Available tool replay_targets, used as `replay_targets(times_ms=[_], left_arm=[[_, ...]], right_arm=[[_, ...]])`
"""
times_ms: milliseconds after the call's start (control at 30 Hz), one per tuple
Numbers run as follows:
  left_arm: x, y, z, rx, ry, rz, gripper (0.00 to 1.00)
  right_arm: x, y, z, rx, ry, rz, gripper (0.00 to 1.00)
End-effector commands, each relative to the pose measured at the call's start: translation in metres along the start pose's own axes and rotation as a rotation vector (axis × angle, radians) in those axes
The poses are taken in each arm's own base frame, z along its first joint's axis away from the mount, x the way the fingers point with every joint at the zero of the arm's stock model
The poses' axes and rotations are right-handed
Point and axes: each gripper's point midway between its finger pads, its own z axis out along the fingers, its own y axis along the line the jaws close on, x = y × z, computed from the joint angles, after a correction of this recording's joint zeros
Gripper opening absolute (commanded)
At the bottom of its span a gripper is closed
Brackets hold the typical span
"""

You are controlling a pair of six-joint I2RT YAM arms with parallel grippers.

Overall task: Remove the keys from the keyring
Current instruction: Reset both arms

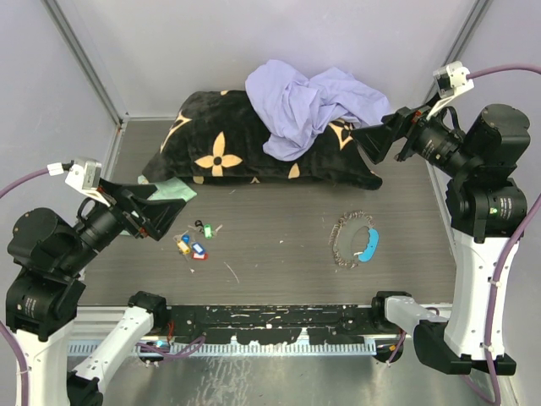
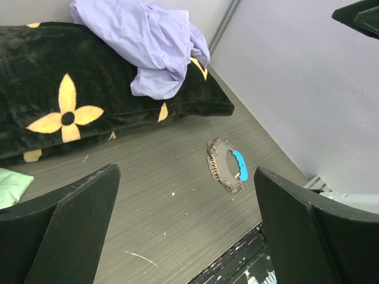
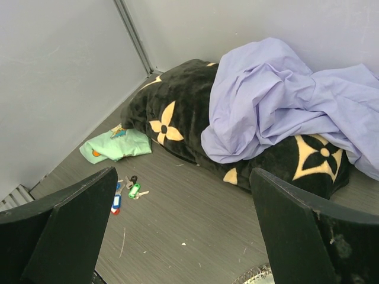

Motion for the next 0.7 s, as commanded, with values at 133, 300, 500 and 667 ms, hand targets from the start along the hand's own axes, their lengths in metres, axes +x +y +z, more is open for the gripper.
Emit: replay_targets(times_ms=[133,300,500,667], left_arm=[[-0.0121,-0.0096,-0.0018,0.044,-0.049,0.026,0.98],[-0.0127,-0.0100,-0.0018,0.045,-0.052,0.027,0.98],[-0.0129,-0.0101,-0.0013,0.047,-0.052,0.027,0.98],[-0.0142,-0.0108,-0.0010,0.049,-0.055,0.027,0.98]], right_arm=[[-0.0168,0.0051,-0.0048,-0.005,-0.062,-0.057,1.00],[-0.0167,0.0051,-0.0052,-0.003,-0.062,-0.057,1.00],[-0.0166,0.0046,-0.0048,-0.003,-0.061,-0.058,1.00],[-0.0166,0.0051,-0.0053,-0.003,-0.062,-0.061,1.00]])
